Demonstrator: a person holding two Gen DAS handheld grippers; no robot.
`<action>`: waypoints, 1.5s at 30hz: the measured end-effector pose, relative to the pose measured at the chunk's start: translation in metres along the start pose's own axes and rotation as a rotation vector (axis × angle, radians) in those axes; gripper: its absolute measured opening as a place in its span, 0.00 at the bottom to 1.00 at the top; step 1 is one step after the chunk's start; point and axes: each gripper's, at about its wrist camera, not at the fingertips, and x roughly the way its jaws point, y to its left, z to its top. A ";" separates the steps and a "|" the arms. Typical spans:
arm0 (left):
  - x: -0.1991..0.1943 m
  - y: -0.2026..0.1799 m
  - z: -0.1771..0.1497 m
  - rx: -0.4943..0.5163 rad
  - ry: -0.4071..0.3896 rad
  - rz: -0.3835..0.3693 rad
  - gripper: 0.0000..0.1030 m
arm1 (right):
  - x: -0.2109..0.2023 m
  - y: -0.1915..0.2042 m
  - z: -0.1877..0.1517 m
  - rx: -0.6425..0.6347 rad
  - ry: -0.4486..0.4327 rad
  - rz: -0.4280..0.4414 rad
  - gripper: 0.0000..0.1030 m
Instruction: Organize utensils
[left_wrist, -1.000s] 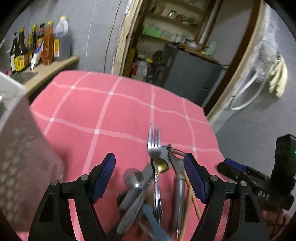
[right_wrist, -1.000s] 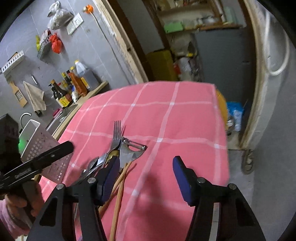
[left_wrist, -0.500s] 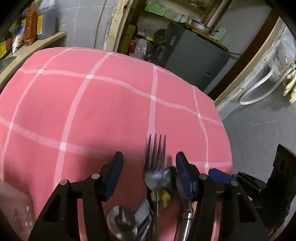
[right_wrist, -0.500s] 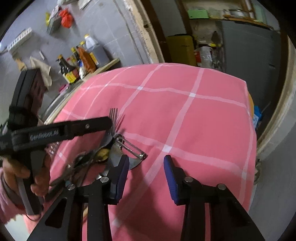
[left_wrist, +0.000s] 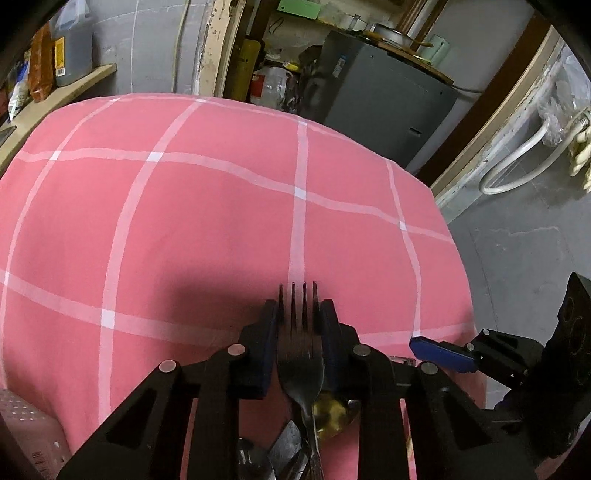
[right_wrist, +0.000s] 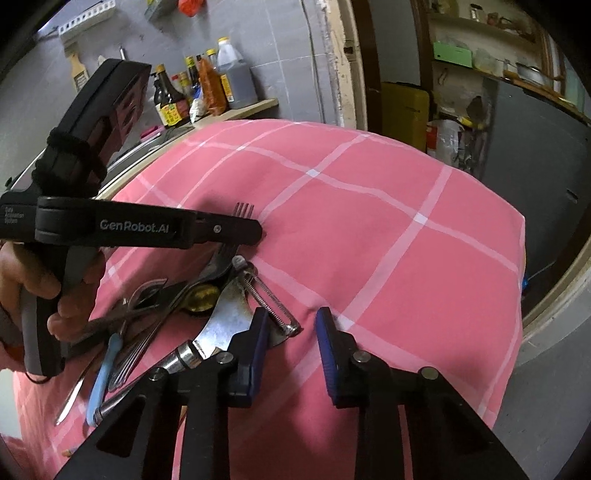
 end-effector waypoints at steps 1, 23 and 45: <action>-0.001 0.000 -0.001 0.001 -0.004 0.001 0.18 | 0.000 0.001 0.001 -0.006 0.006 0.004 0.18; -0.059 -0.010 -0.014 -0.002 -0.159 -0.035 0.18 | -0.026 0.018 -0.005 0.035 -0.095 -0.045 0.06; -0.177 -0.016 -0.007 0.062 -0.412 -0.042 0.13 | -0.110 0.071 0.031 0.156 -0.427 -0.191 0.04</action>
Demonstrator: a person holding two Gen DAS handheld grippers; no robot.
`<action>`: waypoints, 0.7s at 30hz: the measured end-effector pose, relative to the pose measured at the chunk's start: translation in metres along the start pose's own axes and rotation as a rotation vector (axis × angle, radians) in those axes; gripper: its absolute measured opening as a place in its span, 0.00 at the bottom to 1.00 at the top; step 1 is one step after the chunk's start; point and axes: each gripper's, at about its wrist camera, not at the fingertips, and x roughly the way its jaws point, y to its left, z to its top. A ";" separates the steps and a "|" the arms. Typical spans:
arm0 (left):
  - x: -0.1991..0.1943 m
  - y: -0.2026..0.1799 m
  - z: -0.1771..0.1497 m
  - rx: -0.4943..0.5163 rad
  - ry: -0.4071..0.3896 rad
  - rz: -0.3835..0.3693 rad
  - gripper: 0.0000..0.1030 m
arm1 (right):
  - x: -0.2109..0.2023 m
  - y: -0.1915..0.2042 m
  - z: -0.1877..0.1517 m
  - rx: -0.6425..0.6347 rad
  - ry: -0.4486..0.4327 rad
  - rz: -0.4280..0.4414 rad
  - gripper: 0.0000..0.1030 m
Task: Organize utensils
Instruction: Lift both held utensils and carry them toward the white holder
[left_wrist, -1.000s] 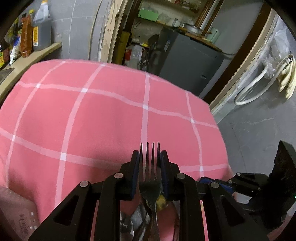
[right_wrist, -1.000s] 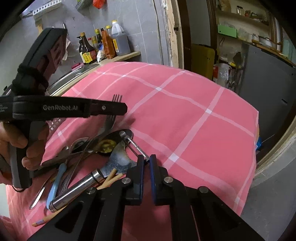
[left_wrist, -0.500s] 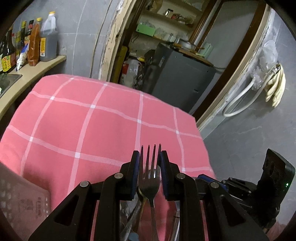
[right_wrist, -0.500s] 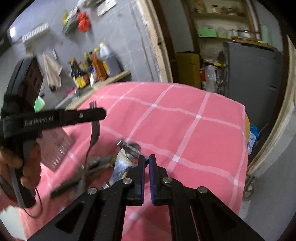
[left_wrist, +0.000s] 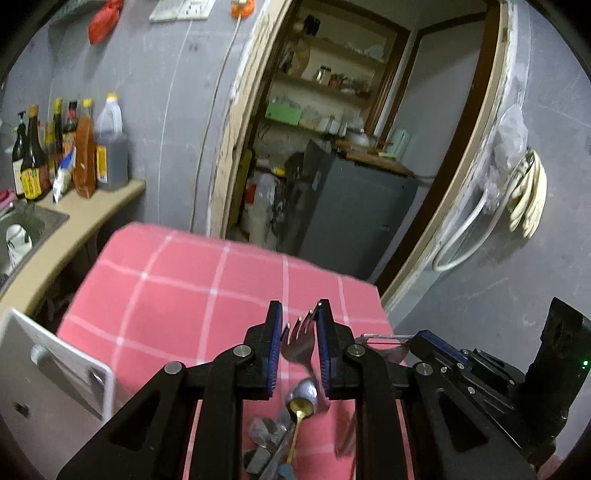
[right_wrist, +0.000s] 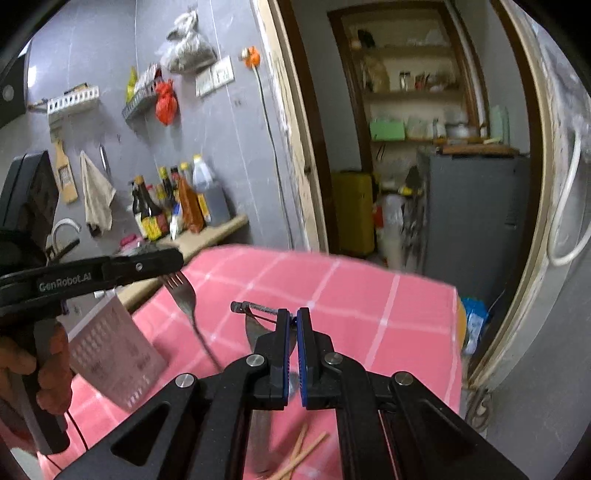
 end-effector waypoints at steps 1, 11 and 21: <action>-0.005 0.001 0.004 -0.001 -0.008 -0.007 0.10 | -0.003 0.004 0.005 -0.003 -0.018 -0.008 0.04; -0.036 0.027 0.033 -0.017 -0.018 -0.046 0.00 | -0.018 0.046 0.038 -0.007 -0.121 -0.038 0.04; -0.096 0.043 0.059 0.073 -0.089 0.036 0.00 | -0.039 0.091 0.057 -0.028 -0.185 -0.054 0.04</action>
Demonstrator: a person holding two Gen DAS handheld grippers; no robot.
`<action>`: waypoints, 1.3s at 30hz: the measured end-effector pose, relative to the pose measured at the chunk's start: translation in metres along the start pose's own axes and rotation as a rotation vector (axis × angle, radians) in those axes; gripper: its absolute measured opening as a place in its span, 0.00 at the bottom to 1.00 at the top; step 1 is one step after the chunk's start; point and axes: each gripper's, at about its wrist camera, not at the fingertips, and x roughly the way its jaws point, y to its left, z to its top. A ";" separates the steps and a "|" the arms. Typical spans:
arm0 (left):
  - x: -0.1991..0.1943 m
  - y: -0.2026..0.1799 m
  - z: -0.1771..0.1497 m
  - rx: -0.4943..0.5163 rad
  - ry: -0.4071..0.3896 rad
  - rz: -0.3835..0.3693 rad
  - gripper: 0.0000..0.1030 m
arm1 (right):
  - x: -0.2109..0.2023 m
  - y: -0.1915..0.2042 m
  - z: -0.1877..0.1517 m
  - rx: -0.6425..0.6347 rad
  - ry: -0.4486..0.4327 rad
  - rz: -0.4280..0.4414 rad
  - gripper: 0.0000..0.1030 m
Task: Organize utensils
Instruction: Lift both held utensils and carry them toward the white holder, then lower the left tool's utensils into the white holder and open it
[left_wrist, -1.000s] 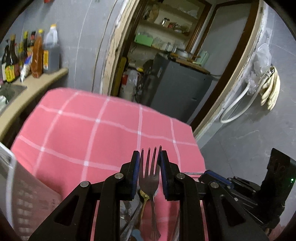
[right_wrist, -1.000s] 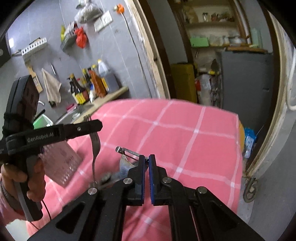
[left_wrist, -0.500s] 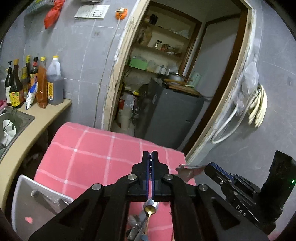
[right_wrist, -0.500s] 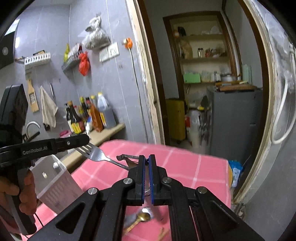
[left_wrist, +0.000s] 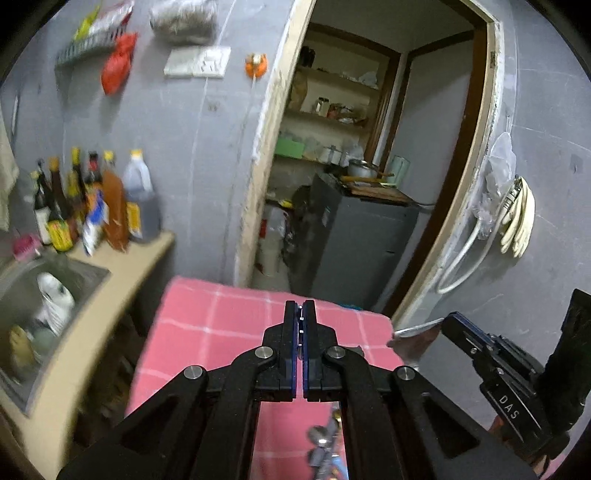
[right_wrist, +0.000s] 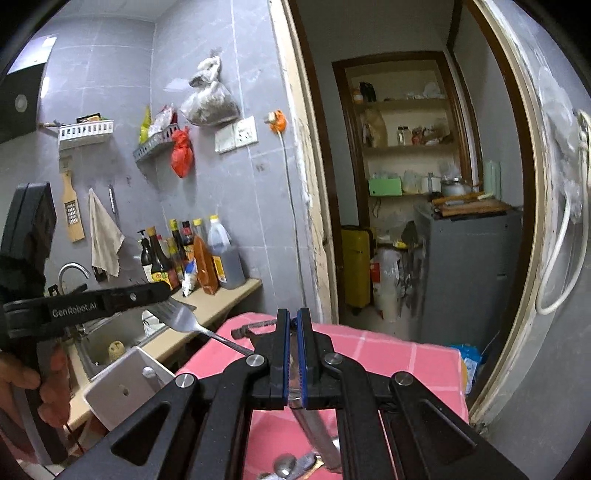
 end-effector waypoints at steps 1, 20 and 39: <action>-0.007 0.004 0.006 0.011 -0.003 0.011 0.00 | -0.002 0.004 0.002 -0.002 -0.005 -0.003 0.04; -0.086 0.070 0.026 0.198 0.083 0.113 0.00 | 0.018 0.099 0.041 0.242 -0.158 0.176 0.04; -0.044 0.052 -0.025 0.348 0.255 0.045 0.00 | 0.028 0.090 -0.032 0.491 -0.062 0.117 0.04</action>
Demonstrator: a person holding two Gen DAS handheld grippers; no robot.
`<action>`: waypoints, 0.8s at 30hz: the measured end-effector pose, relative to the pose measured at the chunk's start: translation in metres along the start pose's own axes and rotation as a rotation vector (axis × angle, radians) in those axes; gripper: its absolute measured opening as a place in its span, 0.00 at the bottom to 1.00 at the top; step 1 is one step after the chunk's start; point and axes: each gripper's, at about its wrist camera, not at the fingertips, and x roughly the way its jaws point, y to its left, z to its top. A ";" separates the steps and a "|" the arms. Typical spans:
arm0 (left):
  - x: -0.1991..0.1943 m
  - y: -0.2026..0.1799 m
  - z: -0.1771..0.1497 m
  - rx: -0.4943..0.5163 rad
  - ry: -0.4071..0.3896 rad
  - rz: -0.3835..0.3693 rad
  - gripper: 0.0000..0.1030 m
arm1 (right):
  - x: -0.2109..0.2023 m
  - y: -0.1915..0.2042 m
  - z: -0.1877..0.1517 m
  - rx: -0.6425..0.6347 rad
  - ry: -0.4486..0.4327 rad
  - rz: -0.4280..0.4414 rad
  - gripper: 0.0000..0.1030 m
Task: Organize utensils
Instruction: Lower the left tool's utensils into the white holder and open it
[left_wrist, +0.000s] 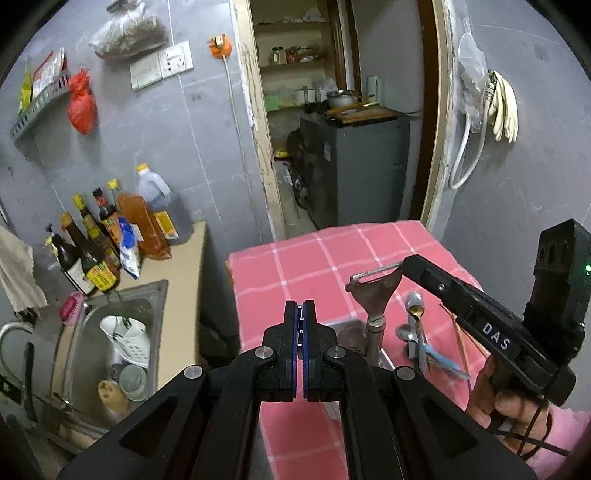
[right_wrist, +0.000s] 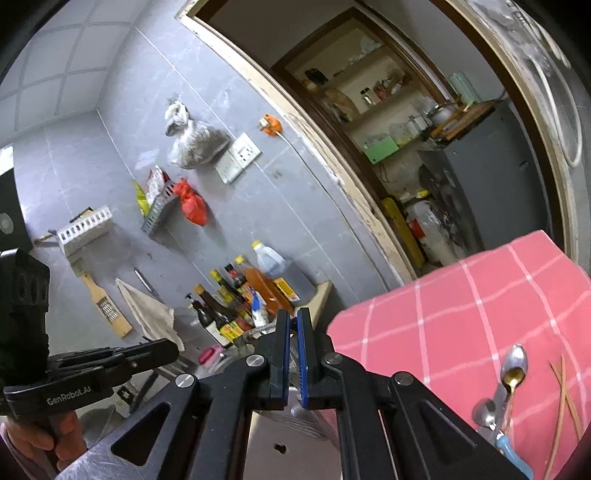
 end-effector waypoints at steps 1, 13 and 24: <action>0.005 0.000 -0.003 -0.015 0.005 -0.009 0.00 | 0.001 -0.001 -0.002 -0.007 0.010 -0.008 0.04; 0.039 0.006 -0.031 -0.168 0.049 -0.094 0.03 | 0.009 0.000 -0.035 -0.182 0.169 -0.086 0.07; 0.023 0.006 -0.034 -0.282 -0.055 -0.100 0.29 | -0.015 -0.013 -0.014 -0.249 0.161 -0.121 0.21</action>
